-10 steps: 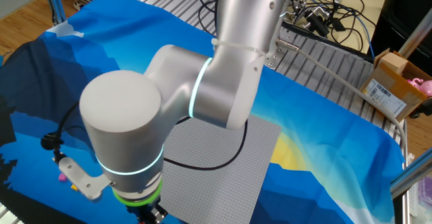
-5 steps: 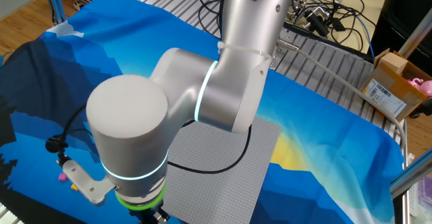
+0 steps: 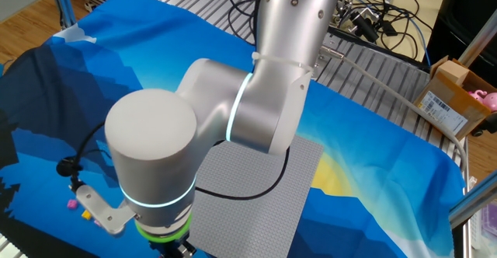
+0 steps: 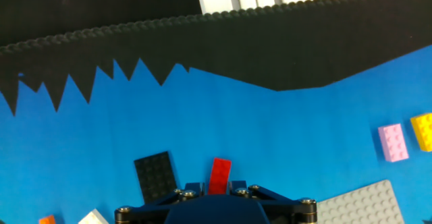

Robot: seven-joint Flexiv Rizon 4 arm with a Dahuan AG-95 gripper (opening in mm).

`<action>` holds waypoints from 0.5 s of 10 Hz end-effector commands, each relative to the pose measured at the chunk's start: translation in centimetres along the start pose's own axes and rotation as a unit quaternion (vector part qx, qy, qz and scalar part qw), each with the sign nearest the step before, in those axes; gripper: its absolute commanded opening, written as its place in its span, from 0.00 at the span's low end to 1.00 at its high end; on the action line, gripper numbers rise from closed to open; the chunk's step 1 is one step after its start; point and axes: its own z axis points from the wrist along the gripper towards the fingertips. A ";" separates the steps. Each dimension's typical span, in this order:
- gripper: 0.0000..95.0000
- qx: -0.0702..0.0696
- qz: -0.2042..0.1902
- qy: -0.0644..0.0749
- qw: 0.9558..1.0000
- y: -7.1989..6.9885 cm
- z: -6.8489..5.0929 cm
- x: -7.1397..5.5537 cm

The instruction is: Stack small Lego blocks randomly, one at a time

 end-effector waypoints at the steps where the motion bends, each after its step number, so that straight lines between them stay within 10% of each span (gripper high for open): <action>1: 0.00 -0.006 -0.007 -0.005 1.000 0.0 0.2 -0.1; 5: 0.00 -0.005 0.000 0.008 1.000 0.8 -1.6 0.8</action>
